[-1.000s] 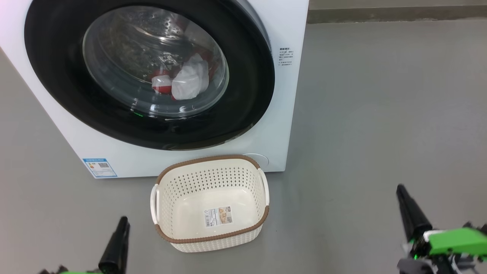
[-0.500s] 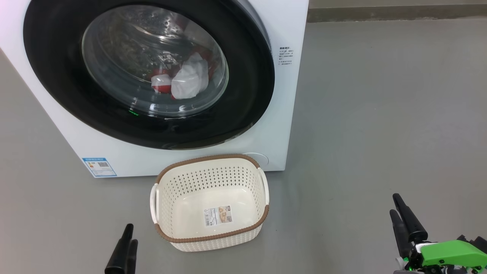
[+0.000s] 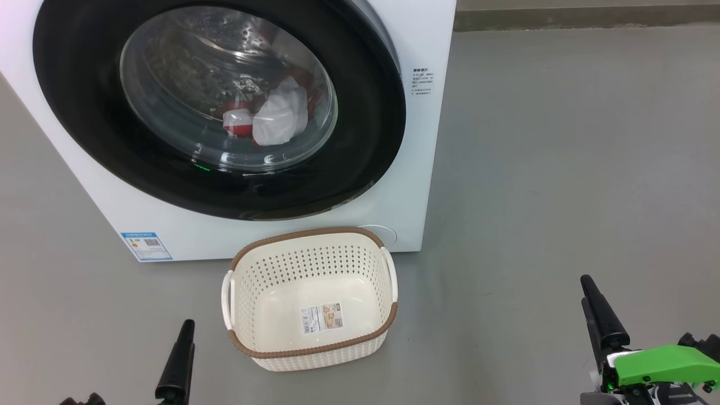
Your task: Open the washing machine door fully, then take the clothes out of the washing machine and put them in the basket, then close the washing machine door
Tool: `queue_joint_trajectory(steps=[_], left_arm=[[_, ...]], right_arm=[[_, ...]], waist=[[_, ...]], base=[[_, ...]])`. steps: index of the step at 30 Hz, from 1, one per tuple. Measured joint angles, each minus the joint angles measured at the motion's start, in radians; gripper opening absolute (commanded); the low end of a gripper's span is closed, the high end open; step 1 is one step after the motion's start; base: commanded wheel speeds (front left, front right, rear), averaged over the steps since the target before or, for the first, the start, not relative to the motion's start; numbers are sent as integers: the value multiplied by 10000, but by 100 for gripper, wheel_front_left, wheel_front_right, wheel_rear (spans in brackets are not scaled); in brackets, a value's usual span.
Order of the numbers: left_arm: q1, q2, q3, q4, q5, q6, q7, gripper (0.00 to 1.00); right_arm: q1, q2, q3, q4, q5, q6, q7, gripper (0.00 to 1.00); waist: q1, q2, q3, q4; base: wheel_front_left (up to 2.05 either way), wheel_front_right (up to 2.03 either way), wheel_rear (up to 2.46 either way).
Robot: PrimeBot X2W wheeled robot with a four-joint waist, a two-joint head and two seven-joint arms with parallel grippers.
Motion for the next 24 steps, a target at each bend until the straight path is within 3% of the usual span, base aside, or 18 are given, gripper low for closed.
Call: queue_joint_trajectory(steps=[24], left_arm=[[-170, 2, -8, -249, 3258, 0, -690, 100]], right_arm=[[-234, -75, 253, -387, -3570, 0, -671, 100]], waist=[[-1, 0, -19, -15]], base=[[0, 0, 0]])
